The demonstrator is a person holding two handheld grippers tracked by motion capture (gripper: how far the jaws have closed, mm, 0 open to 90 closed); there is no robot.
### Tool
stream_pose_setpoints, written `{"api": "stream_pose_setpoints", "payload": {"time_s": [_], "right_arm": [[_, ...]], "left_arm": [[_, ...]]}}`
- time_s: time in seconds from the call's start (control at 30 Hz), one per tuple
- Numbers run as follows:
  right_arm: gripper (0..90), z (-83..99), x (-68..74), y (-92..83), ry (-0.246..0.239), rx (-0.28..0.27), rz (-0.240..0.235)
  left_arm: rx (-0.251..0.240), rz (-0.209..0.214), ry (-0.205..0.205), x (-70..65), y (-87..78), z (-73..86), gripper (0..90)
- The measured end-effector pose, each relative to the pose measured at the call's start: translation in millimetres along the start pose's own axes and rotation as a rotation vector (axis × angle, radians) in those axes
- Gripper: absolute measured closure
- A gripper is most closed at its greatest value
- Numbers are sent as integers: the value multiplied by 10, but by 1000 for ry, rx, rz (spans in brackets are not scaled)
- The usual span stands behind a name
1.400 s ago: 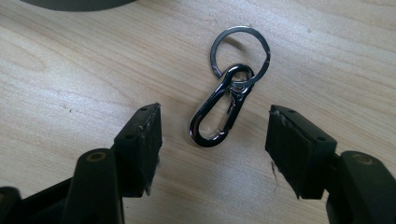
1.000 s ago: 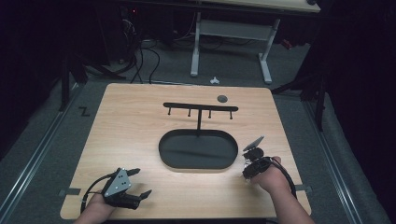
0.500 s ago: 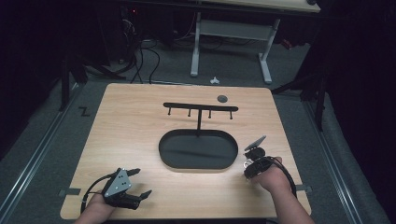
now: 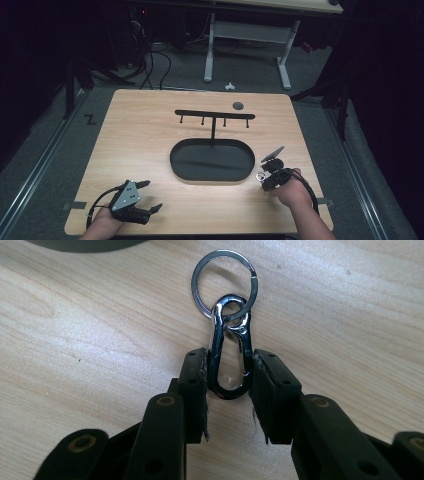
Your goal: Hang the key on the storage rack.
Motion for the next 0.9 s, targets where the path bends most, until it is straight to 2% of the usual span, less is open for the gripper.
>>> {"api": "stream_pose_setpoints", "payload": {"time_s": [0.3,0.33,0.37,0.6,0.63,0.9], "right_arm": [[680,-1,-25,-45,13,-18,-24],[680,1,-20,-44,11,-11,-13],[680,3,-17,-35,15,-16,-23],[681,0,-16,-61,10,-27,-14],[681,-3,-10,-81,2,-30,1],[681,10,16,-55,-11,-24,-10]], "left_arm": [[2,1,-1,0,2,-1,153],[2,1,-1,0,2,-1,153],[2,1,0,-1,1,-1,153],[3,3,-1,1,0,-1,153],[3,2,0,0,1,-1,153],[2,1,1,-2,4,-1,153]]}}
Point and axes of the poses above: each handheld gripper's, and its own axes: y roughly forward along the jaws, z roughly out of its underside, x roughly to its left, the point moved 2 cm from there along y, roughly forward along the jaws, and after that the axes turned 13 degrees about z, right-handed, at the moved point
